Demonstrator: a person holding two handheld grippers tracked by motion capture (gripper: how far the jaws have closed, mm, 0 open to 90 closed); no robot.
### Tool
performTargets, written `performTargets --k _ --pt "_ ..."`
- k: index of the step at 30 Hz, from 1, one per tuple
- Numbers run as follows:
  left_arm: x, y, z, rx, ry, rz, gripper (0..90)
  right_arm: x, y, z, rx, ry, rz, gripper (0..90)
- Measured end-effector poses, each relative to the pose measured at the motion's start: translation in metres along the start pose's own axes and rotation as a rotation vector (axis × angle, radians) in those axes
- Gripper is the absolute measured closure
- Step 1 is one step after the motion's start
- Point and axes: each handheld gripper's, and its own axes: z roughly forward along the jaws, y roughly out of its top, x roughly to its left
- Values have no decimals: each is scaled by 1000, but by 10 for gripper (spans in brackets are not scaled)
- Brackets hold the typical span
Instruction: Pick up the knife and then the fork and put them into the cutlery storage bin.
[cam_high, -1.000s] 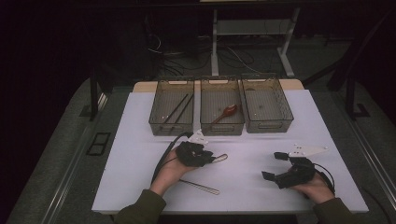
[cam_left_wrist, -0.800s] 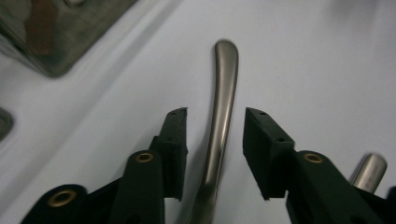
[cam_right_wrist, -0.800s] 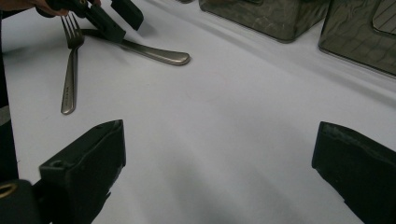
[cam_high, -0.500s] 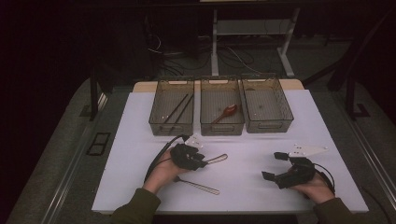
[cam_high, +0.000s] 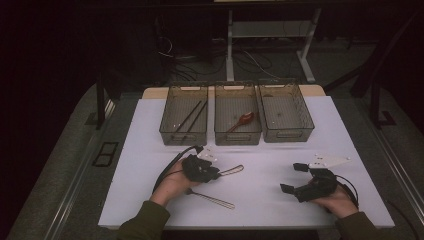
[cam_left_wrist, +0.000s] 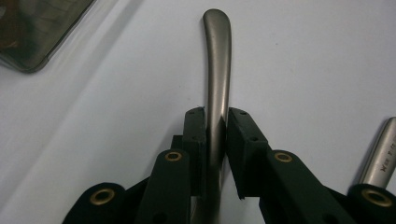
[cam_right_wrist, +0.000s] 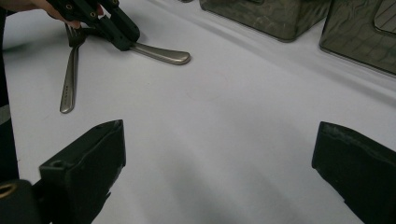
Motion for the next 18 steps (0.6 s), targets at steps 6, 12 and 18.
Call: performTargets --k 6,12,18 --pt "2 1 0 11 -8 -3 779 0 0 0 -1 2 -1 22" --pt "3 2 0 19 -14 3 792 -1 1 0 4 23 0 21" --pt "7 5 0 33 -31 7 793 -1 1 0 0 29 -2 21"
